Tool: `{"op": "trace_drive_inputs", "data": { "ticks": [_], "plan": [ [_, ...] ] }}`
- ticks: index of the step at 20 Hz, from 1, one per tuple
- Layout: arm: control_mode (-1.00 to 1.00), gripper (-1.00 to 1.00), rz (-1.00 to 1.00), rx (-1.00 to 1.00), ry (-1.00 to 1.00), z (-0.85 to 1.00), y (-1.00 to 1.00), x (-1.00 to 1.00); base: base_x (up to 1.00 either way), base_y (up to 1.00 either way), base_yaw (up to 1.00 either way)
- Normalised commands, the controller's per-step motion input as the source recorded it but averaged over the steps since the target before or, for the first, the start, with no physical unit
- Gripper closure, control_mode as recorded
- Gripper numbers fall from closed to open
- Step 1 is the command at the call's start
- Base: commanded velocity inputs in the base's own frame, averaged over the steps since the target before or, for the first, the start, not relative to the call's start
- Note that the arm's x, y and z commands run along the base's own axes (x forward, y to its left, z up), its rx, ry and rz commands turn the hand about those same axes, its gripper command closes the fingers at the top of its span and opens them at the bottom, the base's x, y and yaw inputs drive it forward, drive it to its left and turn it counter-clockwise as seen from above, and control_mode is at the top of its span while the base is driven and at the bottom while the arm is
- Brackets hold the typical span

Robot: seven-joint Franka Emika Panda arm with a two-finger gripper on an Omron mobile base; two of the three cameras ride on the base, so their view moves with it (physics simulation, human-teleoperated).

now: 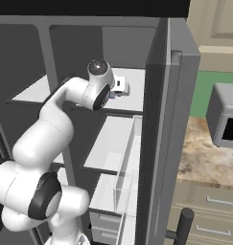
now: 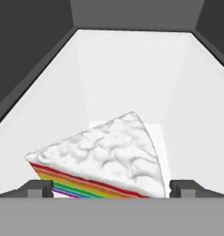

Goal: Take the cake and cupcake from the fridge and place them on the empty tray on the dining counter.

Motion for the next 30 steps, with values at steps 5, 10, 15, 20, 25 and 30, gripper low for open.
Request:
{"op": "trace_drive_inputs", "data": {
  "ticks": [5, 10, 15, 20, 25, 30],
  "plan": [
    [-1.00, -1.00, 0.00, 0.00, 0.00, 0.00, 0.15, 0.21, 0.00, 0.00, 0.00],
    [-1.00, -1.00, 0.03, 0.00, 0.00, 0.00, 0.01, 0.07, 0.00, 0.00, 0.00],
    [-1.00, -1.00, 0.15, 0.00, 0.00, 0.00, 0.00, 0.00, 0.00, 0.00, 0.00],
    [-1.00, -1.00, 0.20, 0.00, 0.00, -0.01, -0.01, 0.01, 0.00, 0.00, 0.00],
    [-1.00, -1.00, 0.13, 0.00, 0.00, -0.22, -0.02, 0.28, 0.00, 0.00, 0.00],
    [-1.00, -1.00, 0.12, 0.00, 0.00, -0.36, 0.00, 0.44, 0.00, 0.00, 0.00]
  ]
}}
